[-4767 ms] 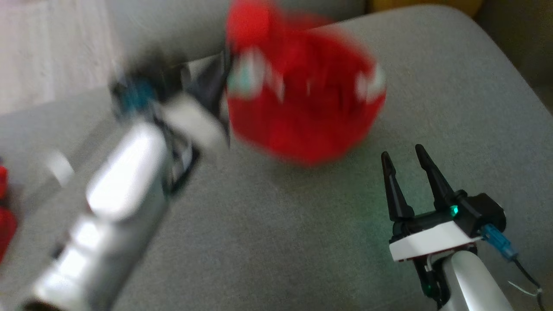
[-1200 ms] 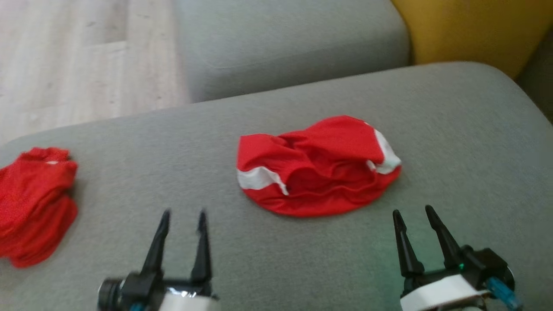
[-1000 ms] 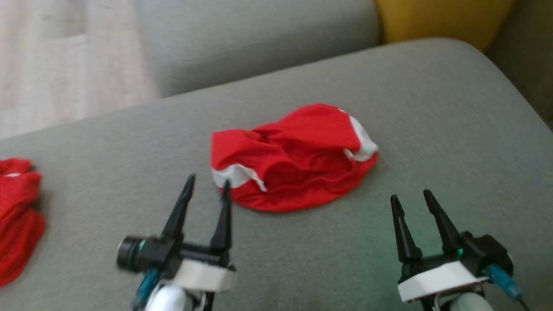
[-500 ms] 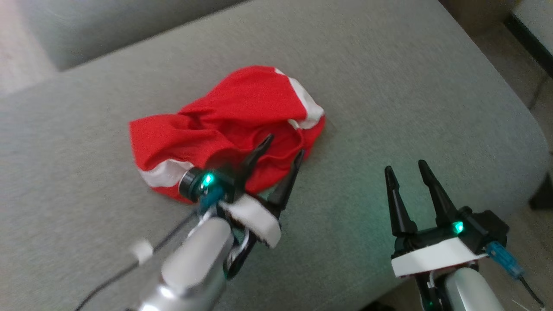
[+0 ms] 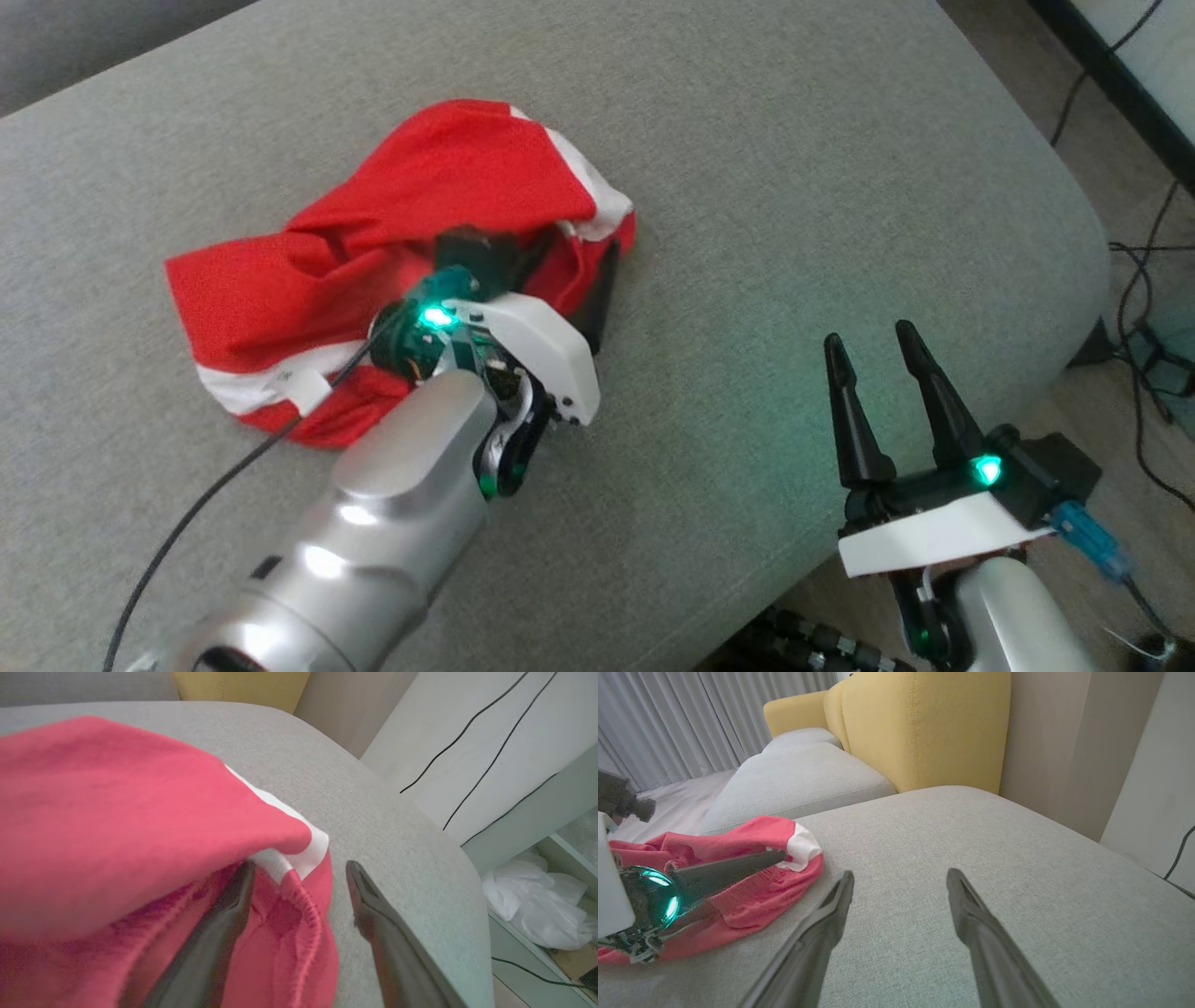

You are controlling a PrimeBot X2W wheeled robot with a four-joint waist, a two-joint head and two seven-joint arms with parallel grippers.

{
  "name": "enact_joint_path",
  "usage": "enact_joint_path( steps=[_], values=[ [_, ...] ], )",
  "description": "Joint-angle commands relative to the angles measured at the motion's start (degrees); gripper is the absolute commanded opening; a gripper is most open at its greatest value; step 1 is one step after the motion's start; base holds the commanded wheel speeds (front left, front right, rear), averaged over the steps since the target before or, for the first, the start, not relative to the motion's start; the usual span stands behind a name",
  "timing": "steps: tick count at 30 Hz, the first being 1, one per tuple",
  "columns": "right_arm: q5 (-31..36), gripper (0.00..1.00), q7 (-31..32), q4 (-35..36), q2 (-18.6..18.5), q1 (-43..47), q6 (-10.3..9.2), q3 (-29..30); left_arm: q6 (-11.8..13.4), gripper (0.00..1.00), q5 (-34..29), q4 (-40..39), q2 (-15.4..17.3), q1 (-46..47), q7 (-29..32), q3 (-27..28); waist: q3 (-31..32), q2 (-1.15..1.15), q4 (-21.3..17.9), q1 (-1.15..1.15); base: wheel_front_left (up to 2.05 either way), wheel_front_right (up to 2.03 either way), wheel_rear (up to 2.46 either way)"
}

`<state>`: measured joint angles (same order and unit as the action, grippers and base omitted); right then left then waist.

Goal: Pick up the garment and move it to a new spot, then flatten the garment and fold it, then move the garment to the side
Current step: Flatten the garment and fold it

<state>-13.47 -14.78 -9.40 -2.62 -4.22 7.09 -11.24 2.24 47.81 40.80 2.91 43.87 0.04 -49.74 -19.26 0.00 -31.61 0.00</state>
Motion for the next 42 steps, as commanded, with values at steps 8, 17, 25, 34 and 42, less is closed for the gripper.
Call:
enact_joint_path(
  steps=[8,17,25,34,42],
  values=[
    [-0.34,1.00,-0.22,1.59,-0.26,-0.85,0.40,-0.05,1.07,0.00,2.87,2.03,-0.03,3.53,-4.06,-3.01,0.94,0.00,1.51,0.00,0.00,0.00,0.00],
    [1.94,1.00,-0.22,1.31,-0.26,0.17,0.40,2.03,-0.98,0.00,5.40,-5.17,-0.03,2.93,-11.09,-8.42,4.82,0.00,12.21,0.00,0.00,0.00,0.00],
    [3.72,1.00,-0.22,0.86,-0.26,1.70,0.40,3.03,1.55,0.00,5.37,-16.07,2.51,0.36,-13.93,-6.60,9.99,0.00,23.34,0.00,0.00,0.00,0.00],
    [3.78,1.00,-0.22,0.39,-0.26,4.90,0.40,2.96,9.71,0.00,7.22,-32.46,17.06,-18.44,-14.88,0.63,13.89,0.00,31.50,0.00,0.00,0.00,0.00],
    [3.37,1.00,-0.22,-1.23,-0.26,6.39,0.40,0.96,11.94,0.00,6.99,-38.36,25.26,-28.31,-15.01,8.07,14.87,0.00,35.33,0.00,0.00,0.00,0.00]
  ],
)
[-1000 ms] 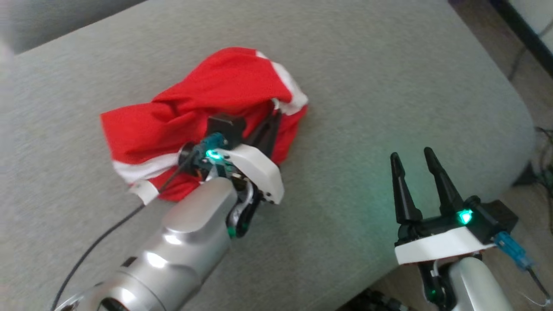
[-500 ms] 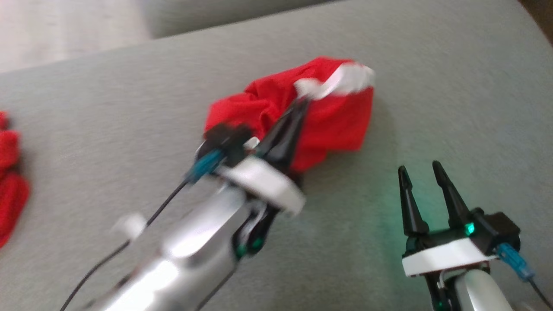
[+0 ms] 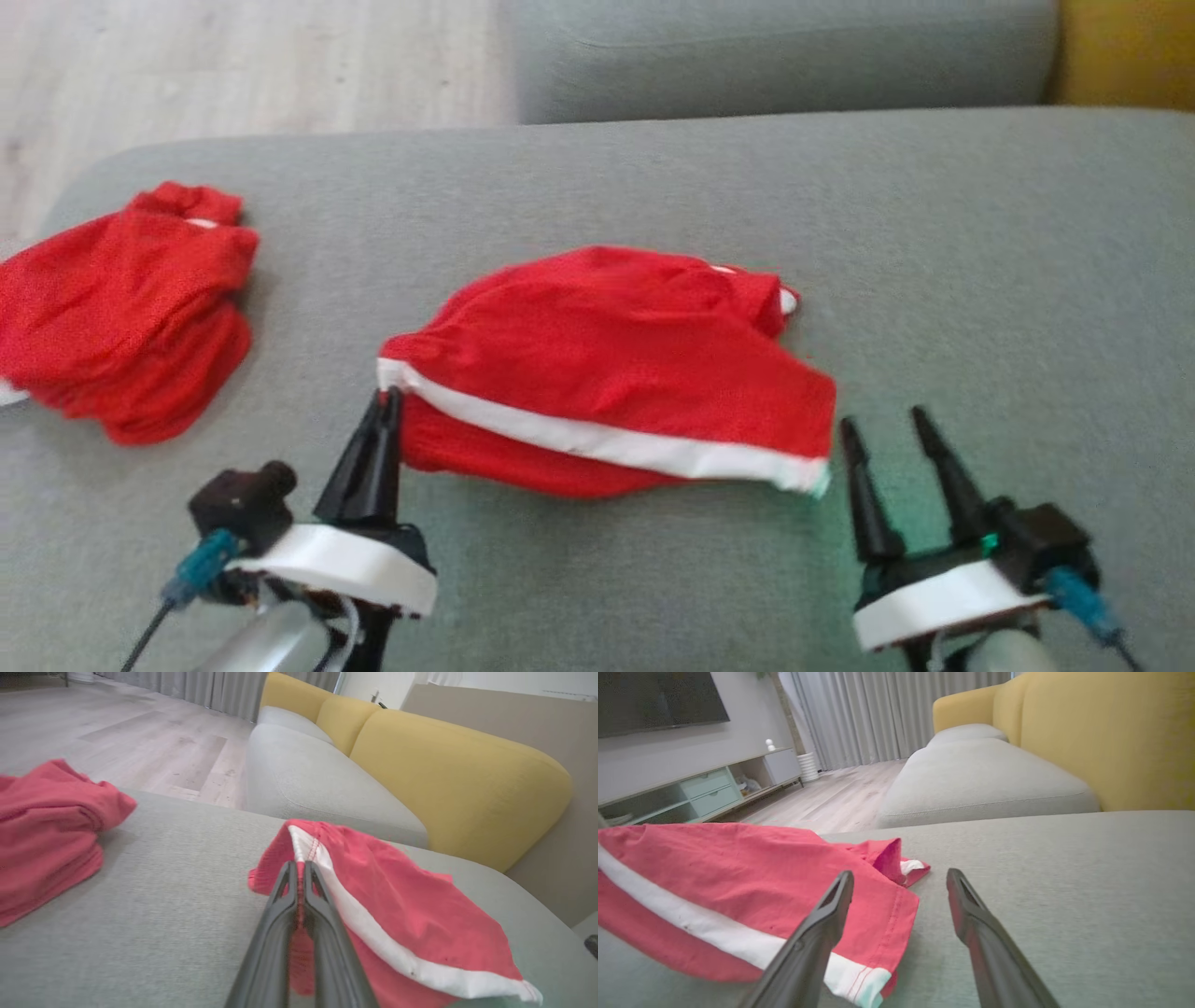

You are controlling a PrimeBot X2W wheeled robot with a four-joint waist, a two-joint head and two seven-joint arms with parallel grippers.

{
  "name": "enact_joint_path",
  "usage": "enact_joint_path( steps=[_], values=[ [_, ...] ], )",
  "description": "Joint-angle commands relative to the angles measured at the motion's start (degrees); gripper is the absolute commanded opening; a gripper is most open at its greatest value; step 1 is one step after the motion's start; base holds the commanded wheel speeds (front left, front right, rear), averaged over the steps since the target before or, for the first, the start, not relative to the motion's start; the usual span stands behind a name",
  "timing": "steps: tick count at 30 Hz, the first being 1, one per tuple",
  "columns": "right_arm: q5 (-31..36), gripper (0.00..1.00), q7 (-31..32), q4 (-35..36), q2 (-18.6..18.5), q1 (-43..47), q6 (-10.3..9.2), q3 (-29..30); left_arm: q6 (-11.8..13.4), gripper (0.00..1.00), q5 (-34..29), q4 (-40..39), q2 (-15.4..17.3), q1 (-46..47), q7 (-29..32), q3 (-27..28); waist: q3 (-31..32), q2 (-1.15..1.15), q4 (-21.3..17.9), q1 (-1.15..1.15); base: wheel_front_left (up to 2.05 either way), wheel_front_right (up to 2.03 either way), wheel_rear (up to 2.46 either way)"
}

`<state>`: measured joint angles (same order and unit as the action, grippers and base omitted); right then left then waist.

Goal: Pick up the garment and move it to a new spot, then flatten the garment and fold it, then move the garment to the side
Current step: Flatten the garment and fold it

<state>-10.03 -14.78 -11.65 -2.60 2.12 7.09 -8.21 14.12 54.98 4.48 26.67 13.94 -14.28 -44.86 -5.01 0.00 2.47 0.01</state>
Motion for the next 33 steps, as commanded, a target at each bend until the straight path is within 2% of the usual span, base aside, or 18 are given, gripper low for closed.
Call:
enact_joint_path(
  steps=[1,4,14,18,20,21,22,23,25,26,27,29,33],
  values=[
    [-0.09,1.00,-0.22,0.23,-0.28,0.22,0.40,-2.79,-0.19,0.00,-0.13,-2.18,1.76,0.96,-0.70,4.00,0.66,0.00,1.52,-0.01,0.00,0.00,0.00],
    [-0.73,1.00,-0.22,-2.93,-0.33,0.57,0.40,-5.22,-0.99,0.00,-0.84,-1.68,2.27,-0.12,-0.71,5.76,0.71,0.00,2.12,-0.01,0.00,0.00,0.00],
    [-4.12,1.00,-0.22,-12.60,-2.89,-1.35,0.40,-14.25,-3.25,0.00,-2.17,-0.09,0.97,-1.23,-0.71,8.03,0.76,0.00,2.93,-0.01,0.00,0.00,0.00],
    [-4.55,1.00,-0.22,-14.06,-2.95,-2.58,0.40,-15.47,-3.73,0.00,-2.67,0.36,0.54,-1.20,-0.72,8.38,0.54,0.00,3.12,-0.01,0.00,0.00,0.00],
    [-4.66,0.92,-0.22,-14.36,-2.95,-3.01,0.40,-15.86,-3.93,0.00,-2.86,0.53,0.46,-1.14,-0.72,8.46,0.40,0.00,3.17,-0.01,0.00,0.00,0.00],
    [-4.70,0.76,-0.22,-14.45,-2.95,-3.21,0.40,-15.97,-4.02,0.00,-2.95,0.61,0.43,-1.10,-0.72,8.47,0.33,0.00,3.20,-0.01,0.00,0.00,0.00],
    [-4.75,0.71,-0.22,-14.54,-2.95,-3.40,0.40,-16.18,-4.11,0.00,-3.01,0.68,0.42,-1.07,-0.72,8.46,0.27,0.00,3.25,-0.01,0.00,0.00,0.00],
    [-4.83,0.53,-0.22,-14.68,-2.93,-3.57,0.40,-16.38,-4.20,0.00,-3.05,0.74,0.42,-1.05,-0.72,8.44,0.23,0.00,3.27,-0.01,0.00,0.00,0.00],
    [-4.98,0.38,-0.22,-15.05,-2.92,-3.91,0.40,-17.04,-4.32,0.00,-3.09,0.85,0.39,-1.00,-0.72,8.42,0.15,0.00,3.30,-0.01,0.00,0.00,0.00],
    [-5.06,0.21,-0.22,-15.32,-2.98,-4.12,0.40,-17.47,-4.38,0.00,-3.11,0.91,0.38,-0.95,-0.72,8.40,0.08,0.00,3.31,-0.01,0.00,0.00,0.00],
    [-5.16,0.16,-0.22,-15.52,-3.02,-4.35,0.40,-17.70,-4.42,0.00,-3.12,0.93,0.37,-0.88,-0.72,8.38,0.02,0.00,3.31,-0.01,0.00,0.00,0.00],
    [-5.35,0.00,-0.22,-15.79,-3.03,-4.74,0.40,-17.98,-4.43,0.00,-3.15,0.83,0.42,-0.74,-0.64,8.32,-0.12,0.00,3.32,-0.01,0.00,0.00,0.00],
    [-5.11,0.00,-0.22,-16.46,-3.30,-5.36,0.40,-18.01,-4.32,0.00,-3.17,0.60,0.66,-0.41,-0.57,8.46,-0.35,0.00,3.12,-0.01,0.00,0.00,0.00]
  ],
)
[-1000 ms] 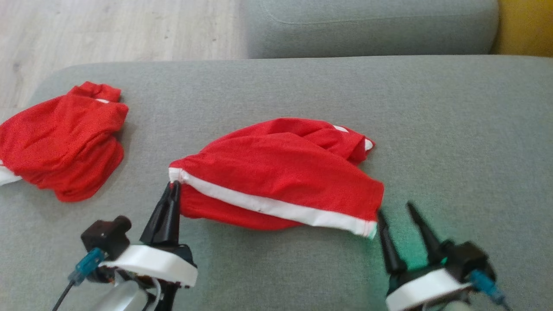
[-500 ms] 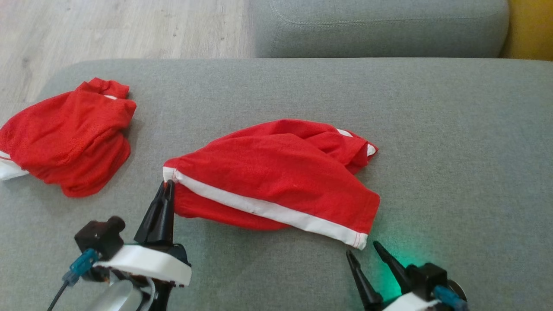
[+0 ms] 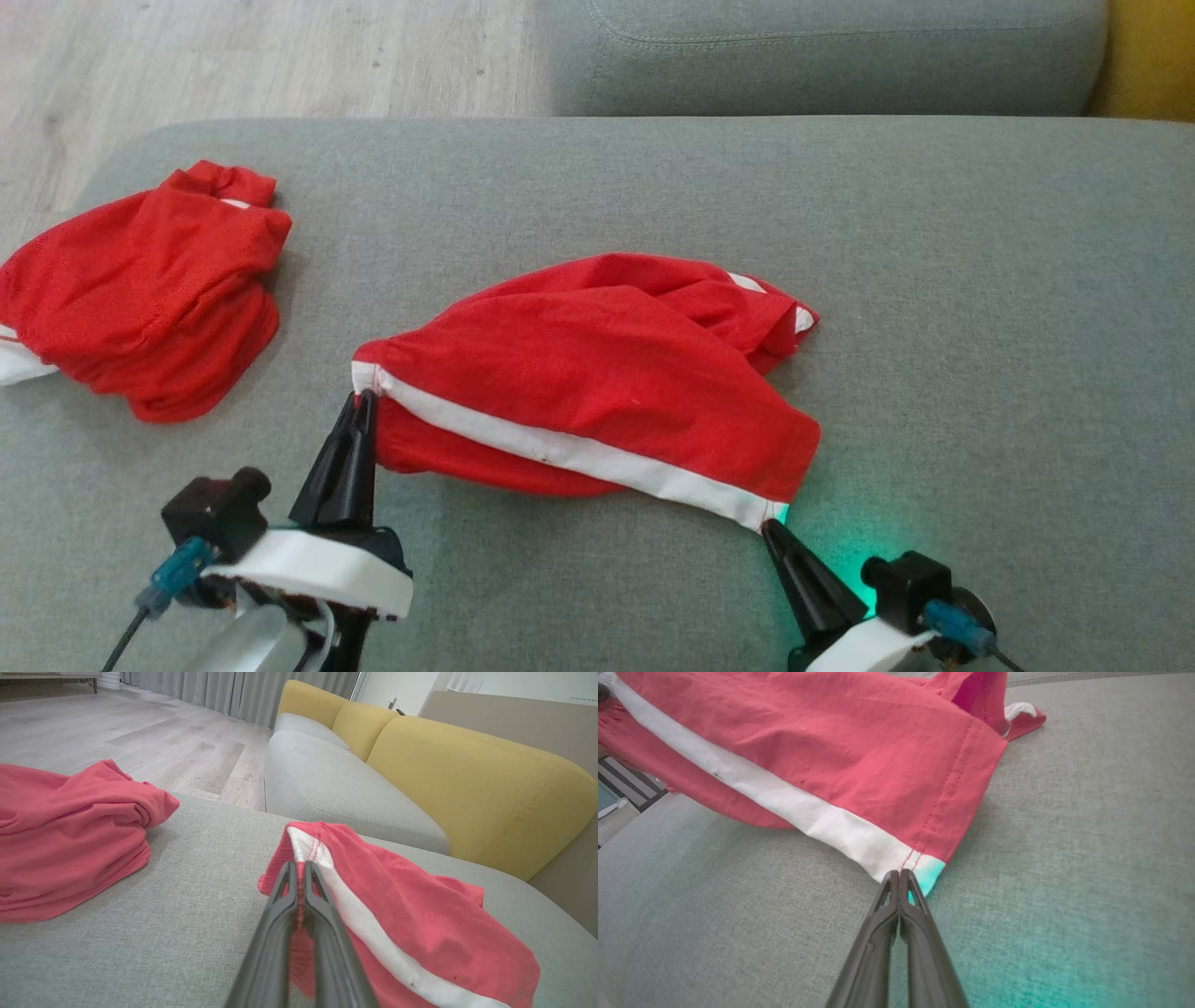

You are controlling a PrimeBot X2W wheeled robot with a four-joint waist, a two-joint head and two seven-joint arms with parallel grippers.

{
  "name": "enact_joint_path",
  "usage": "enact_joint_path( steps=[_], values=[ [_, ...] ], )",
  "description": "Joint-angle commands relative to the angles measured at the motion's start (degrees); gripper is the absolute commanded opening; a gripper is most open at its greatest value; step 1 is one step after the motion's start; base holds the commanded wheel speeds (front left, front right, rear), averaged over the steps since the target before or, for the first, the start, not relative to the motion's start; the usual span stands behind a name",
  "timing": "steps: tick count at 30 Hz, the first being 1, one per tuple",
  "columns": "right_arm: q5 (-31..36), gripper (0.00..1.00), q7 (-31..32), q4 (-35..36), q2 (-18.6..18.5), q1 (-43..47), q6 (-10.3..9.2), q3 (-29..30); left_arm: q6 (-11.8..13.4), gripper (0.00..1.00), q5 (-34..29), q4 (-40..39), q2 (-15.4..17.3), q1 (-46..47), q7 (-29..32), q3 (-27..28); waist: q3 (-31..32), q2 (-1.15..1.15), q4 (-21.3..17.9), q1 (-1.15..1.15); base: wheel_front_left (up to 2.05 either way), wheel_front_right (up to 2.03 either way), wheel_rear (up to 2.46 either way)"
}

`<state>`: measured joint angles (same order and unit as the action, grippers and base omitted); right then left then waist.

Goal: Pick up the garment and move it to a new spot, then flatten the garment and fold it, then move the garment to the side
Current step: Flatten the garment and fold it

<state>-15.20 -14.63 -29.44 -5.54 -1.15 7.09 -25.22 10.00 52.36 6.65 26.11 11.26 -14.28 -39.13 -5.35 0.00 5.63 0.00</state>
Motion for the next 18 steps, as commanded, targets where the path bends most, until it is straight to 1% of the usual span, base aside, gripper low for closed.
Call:
enact_joint_path(
  steps=[1,2,3,5,14,15,16,17,18],
  values=[
    [0.13,0.00,-0.37,1.20,-0.36,-2.17,0.40,-0.84,-0.17,0.00,-0.55,-1.62,1.31,2.32,-0.57,2.78,-0.06,0.00,-0.13,0.00,0.00,0.00,0.00],
    [0.17,0.00,-0.37,1.10,-0.39,-2.22,0.40,-0.65,-0.19,0.00,-0.55,-1.61,1.36,2.37,-0.57,2.84,-0.10,0.00,-0.23,0.00,0.00,0.00,0.00],
    [0.30,0.09,-0.37,1.00,-0.47,-2.26,0.40,-0.48,-0.22,0.00,-0.55,-1.58,1.37,2.42,-0.57,2.90,-0.12,0.00,-0.34,0.00,0.00,0.00,0.00],
    [0.46,1.00,-0.37,0.77,-0.55,-2.34,0.40,-0.46,-0.31,0.00,-0.55,-1.43,1.37,2.45,-0.58,3.01,-0.03,0.00,-0.55,0.00,0.00,0.00,0.00],
    [0.86,1.00,-0.37,-1.39,-0.32,-2.84,0.40,-1.70,-0.56,0.00,-0.79,-1.17,0.95,2.95,-0.61,3.05,0.58,0.00,-0.23,0.00,0.00,0.00,0.00],
    [0.88,0.93,-0.37,-1.53,-0.28,-2.98,0.40,-1.84,-0.53,0.00,-0.82,-1.24,0.89,3.01,-0.61,3.00,0.58,0.00,-0.13,0.00,0.00,0.00,0.00],
    [0.90,0.71,-0.37,-1.65,-0.24,-3.10,0.40,-1.97,-0.51,0.00,-0.85,-1.31,0.85,3.04,-0.61,2.95,0.58,0.00,-0.04,0.00,0.00,0.00,0.00],
    [0.94,0.46,-0.37,-1.70,-0.21,-3.22,0.40,-2.02,-0.51,0.00,-0.86,-1.34,0.84,3.05,-0.61,2.92,0.58,0.00,0.05,0.00,0.00,0.00,0.00],
    [0.94,0.46,-0.37,-1.70,-0.21,-3.22,0.40,-2.02,-0.51,0.00,-0.86,-1.34,0.84,3.05,-0.61,2.92,0.58,0.00,0.05,0.00,0.00,0.00,0.00]
  ],
)
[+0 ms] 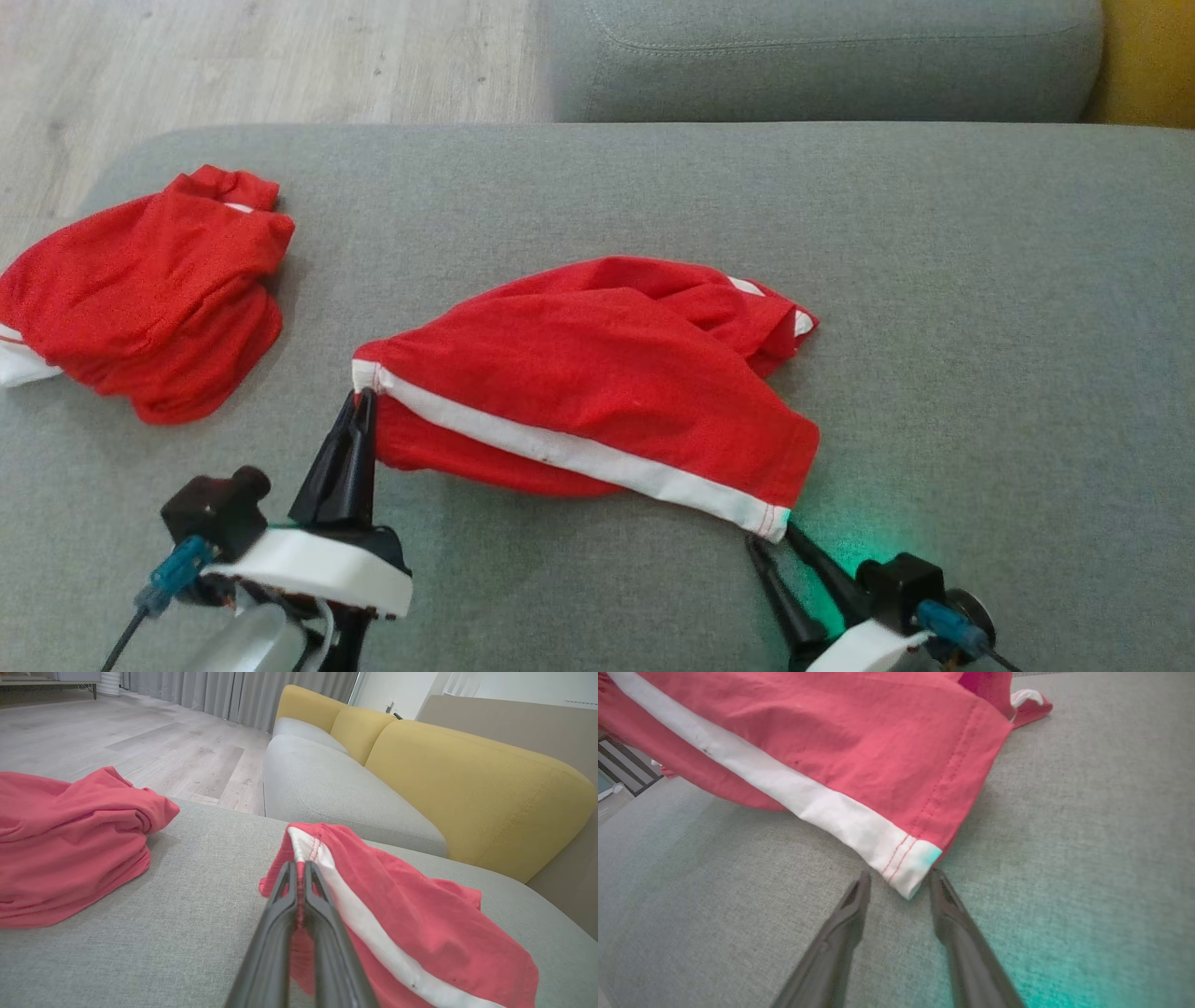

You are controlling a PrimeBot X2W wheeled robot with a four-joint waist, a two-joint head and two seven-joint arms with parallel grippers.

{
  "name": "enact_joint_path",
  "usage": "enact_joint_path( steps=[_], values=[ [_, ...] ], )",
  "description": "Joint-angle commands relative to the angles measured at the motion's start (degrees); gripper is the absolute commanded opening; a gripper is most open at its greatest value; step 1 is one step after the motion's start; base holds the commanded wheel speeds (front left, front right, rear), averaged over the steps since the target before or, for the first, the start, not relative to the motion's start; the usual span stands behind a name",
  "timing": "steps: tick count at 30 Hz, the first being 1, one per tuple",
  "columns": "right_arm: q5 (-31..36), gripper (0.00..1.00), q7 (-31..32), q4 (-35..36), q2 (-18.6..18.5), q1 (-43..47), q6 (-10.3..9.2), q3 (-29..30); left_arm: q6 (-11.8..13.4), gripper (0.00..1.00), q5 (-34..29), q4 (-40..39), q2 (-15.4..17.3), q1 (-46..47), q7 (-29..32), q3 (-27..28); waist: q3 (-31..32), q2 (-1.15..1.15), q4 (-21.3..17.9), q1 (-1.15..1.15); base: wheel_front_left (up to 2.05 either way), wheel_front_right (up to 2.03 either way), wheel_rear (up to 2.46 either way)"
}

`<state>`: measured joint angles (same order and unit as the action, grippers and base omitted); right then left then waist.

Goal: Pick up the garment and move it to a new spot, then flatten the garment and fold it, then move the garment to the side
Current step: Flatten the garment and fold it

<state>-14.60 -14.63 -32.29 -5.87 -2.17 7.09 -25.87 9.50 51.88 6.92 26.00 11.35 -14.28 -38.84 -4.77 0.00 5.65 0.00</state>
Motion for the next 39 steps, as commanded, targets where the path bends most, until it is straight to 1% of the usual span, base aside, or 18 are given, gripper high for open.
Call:
enact_joint_path(
  steps=[1,2,3,10,12,15,20,22,24,27,29,32,34,36,39],
  values=[
    [0.38,0.35,-0.37,1.16,0.15,-2.28,0.40,-1.35,-0.03,0.00,-0.40,-1.58,0.93,2.95,-0.61,2.61,0.02,0.00,0.11,0.00,0.00,0.00,0.00],
    [0.40,0.16,-0.37,1.20,0.18,-2.32,0.40,-1.33,-0.05,0.00,-0.40,-1.54,0.92,2.95,-0.61,2.61,0.04,0.00,0.16,0.00,0.00,0.00,0.00],
    [0.41,0.00,-0.37,1.27,0.19,-2.34,0.40,-1.32,-0.07,0.00,-0.40,-1.48,0.90,2.95,-0.61,2.61,0.05,0.00,0.20,0.00,0.00,0.00,0.00],
    [1.73,0.00,-0.37,3.42,-0.13,-2.49,0.40,-0.30,-0.03,0.00,-0.50,-1.90,0.93,2.77,-0.63,2.90,0.39,0.00,-0.48,0.00,0.00,0.00,0.00],
    [2.41,0.00,-0.37,5.74,-0.20,-2.66,0.40,1.20,-0.31,0.00,-0.95,-2.50,1.17,3.19,-0.64,3.08,0.28,0.00,-0.98,0.00,0.00,0.00,0.00],
    [2.98,0.00,-0.37,11.20,-0.07,-3.67,0.40,4.66,-0.87,0.00,-2.60,-3.38,1.98,5.14,-0.65,3.00,-0.33,0.00,-2.07,0.00,0.00,0.00,0.00],
    [4.09,0.00,-0.37,20.92,0.21,-9.40,0.40,11.57,-2.19,0.00,-6.53,-4.00,3.34,13.59,0.76,2.68,-1.77,0.00,-4.04,0.00,0.00,0.00,0.00],
    [4.47,0.00,-0.37,23.49,-0.46,-13.79,0.40,13.87,-3.66,0.00,-7.79,-3.53,3.27,18.68,1.97,2.41,-2.82,0.00,-4.79,0.00,0.00,0.00,0.00],
    [4.76,0.00,-0.37,24.38,-2.06,-19.62,0.40,15.38,-5.27,0.00,-9.67,-2.26,3.23,24.94,3.25,2.10,-4.44,0.00,-5.65,0.00,0.00,0.00,0.00],
    [5.01,0.00,-0.37,23.03,-5.89,-30.47,0.40,16.87,-8.00,0.00,-10.84,1.04,1.49,35.59,5.17,2.35,-8.19,0.00,-6.69,0.00,0.00,0.00,0.00],
    [5.27,0.00,-0.37,20.55,-8.93,-38.25,0.40,17.90,-9.76,0.00,-12.19,4.56,-0.23,43.27,5.97,2.16,-10.96,0.00,-7.03,0.00,0.00,0.00,0.00],
    [5.35,0.00,-0.37,17.20,-12.30,-49.91,0.40,20.43,-11.30,0.00,-14.74,11.42,-3.47,54.41,5.39,2.08,-15.03,0.00,-7.72,0.00,0.00,0.00,0.00],
    [5.71,0.00,-0.37,16.54,-13.36,-56.09,0.40,22.50,-11.96,0.00,-16.00,15.96,-5.96,60.56,3.29,2.47,-16.77,0.00,-8.31,0.00,0.00,0.00,0.00],
    [6.19,0.00,-0.37,17.28,-13.83,-60.36,0.40,23.48,-12.75,0.00,-16.84,19.55,-8.00,65.18,1.38,3.04,-17.98,0.00,-9.14,0.00,0.00,0.00,0.00],
    [7.22,0.00,-0.37,19.64,-14.93,-62.30,0.40,23.22,-14.07,0.00,-17.54,22.38,-10.32,67.96,-0.09,3.26,-19.14,0.00,-10.01,0.00,0.00,0.00,0.00]
  ],
)
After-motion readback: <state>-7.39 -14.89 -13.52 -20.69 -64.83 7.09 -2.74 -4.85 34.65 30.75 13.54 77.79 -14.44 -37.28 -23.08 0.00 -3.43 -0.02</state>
